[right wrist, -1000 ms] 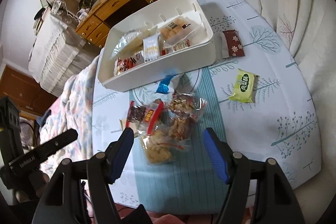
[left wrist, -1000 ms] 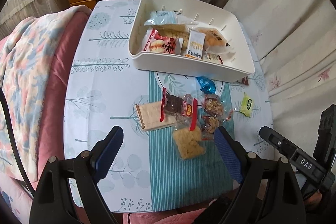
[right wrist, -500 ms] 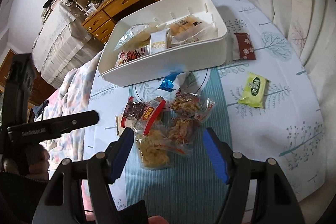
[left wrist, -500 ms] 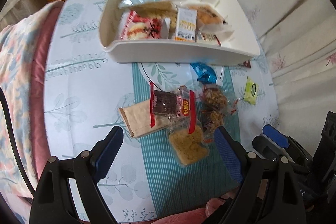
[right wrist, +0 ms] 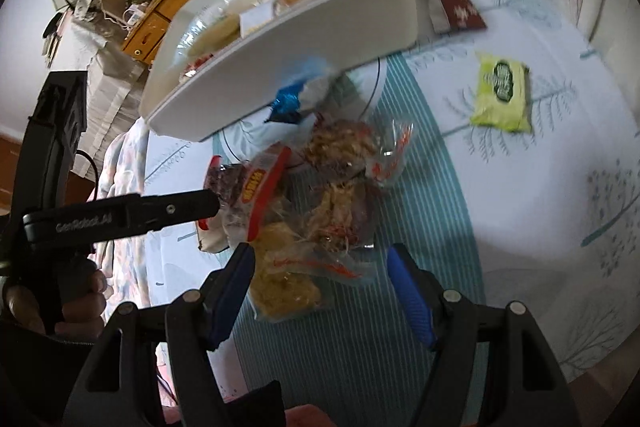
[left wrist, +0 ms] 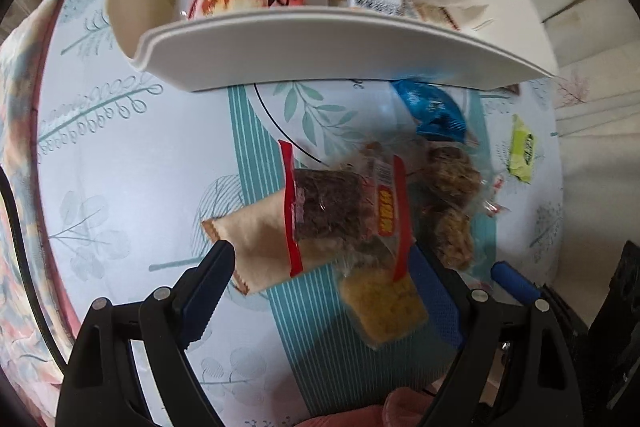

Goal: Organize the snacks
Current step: 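Grasp the dark red-edged packet with the left tool while the right tool grasps the clear puffed-cracker bag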

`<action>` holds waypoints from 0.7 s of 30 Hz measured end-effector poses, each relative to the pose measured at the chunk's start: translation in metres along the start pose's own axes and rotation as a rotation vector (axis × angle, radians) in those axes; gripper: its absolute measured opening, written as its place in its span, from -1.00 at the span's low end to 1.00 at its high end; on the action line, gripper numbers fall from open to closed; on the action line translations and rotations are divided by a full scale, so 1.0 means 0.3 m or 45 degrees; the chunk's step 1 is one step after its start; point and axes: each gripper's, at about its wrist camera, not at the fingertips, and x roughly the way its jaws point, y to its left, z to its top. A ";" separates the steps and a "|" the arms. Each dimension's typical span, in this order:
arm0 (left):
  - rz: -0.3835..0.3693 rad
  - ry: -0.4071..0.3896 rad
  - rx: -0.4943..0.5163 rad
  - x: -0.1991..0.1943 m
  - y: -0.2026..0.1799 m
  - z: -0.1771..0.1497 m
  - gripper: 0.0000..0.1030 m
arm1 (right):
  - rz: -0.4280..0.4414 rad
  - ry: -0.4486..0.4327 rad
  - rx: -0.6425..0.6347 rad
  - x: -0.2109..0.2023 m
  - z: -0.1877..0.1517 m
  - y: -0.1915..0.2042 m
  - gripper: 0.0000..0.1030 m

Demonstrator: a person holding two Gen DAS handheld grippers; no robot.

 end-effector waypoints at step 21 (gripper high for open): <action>-0.051 0.037 -0.090 0.089 0.068 0.102 0.12 | 0.023 0.116 0.125 0.100 0.038 -0.028 -0.01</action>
